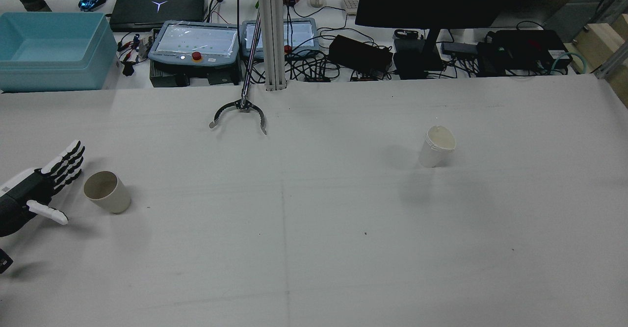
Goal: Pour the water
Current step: 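Move the left hand toward the beige paper cup nearest it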
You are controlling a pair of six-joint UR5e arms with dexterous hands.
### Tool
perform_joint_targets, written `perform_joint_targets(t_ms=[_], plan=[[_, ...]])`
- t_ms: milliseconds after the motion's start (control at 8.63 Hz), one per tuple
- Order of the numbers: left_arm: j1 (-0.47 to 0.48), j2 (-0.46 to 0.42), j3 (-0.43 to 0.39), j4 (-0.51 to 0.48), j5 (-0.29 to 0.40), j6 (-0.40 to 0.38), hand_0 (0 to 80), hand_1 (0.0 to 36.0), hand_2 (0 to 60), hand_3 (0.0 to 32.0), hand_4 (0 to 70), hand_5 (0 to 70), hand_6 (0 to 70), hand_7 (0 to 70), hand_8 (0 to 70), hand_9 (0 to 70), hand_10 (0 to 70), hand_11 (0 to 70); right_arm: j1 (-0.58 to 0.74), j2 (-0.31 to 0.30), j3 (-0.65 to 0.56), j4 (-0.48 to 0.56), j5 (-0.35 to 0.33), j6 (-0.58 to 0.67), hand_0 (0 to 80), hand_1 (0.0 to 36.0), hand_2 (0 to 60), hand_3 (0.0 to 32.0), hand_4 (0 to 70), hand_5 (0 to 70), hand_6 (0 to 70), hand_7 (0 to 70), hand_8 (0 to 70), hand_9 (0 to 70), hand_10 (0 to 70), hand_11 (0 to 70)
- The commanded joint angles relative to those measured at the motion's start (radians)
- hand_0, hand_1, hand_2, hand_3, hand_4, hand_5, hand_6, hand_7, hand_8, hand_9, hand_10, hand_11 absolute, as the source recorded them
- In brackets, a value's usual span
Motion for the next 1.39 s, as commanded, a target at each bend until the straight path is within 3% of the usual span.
perform_joint_targets(t_ms=[0, 348, 1274], plan=[[-0.005, -0.012, -0.015, 0.001, -0.016, 0.006, 53.7, 11.9, 0.0, 17.4, 3.3, 0.0, 0.0, 1.3, 0.0, 0.0, 0.2, 2.4, -0.002, 0.0, -0.002, 0.0, 0.0, 0.0, 48.9, 14.5, 0.1, 0.0, 0.1, 5.1, 0.0, 0.0, 0.6, 3.1, 0.0, 1.8], [0.016, -0.009, -0.029, -0.104, -0.054, 0.179, 55.1, 11.6, 0.0, 20.0, 2.4, 0.0, 0.0, 0.0, 0.0, 0.0, 0.0, 1.8, 0.0, 0.0, -0.004, 0.0, 0.002, 0.0, 48.4, 13.7, 0.1, 0.0, 1.7, 5.6, 0.0, 0.0, 0.6, 3.2, 0.0, 1.7], [0.056, -0.029, 0.025, -0.098, -0.053, 0.175, 52.0, 11.3, 0.0, 18.6, 1.7, 0.0, 0.0, 0.5, 0.0, 0.0, 0.0, 1.9, -0.003, 0.006, -0.004, 0.0, 0.003, 0.0, 48.2, 13.4, 1.3, 0.0, 2.1, 6.0, 0.0, 0.0, 0.6, 3.2, 0.0, 1.7]])
